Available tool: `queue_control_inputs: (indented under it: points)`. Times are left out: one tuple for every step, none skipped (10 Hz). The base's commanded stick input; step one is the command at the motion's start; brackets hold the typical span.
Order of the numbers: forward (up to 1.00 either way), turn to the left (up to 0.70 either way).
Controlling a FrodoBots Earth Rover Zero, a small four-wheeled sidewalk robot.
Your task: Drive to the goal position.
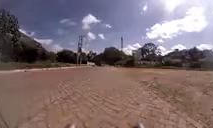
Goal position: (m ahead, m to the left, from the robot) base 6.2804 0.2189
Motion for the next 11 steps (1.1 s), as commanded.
queue_control_inputs:
  points:
    - [1.0,-0.13]
    - [1.0,-0.05]
    - [1.0,0.0]
    - [1.0,0.0]
    - [1.0,0.0]
    - [1.0,0.0]
    - [1.0,0.0]
    - [1.0,0.0]
    - [1.0,0.0]
    - [1.0,0.0]
    - [1.0,0.0]
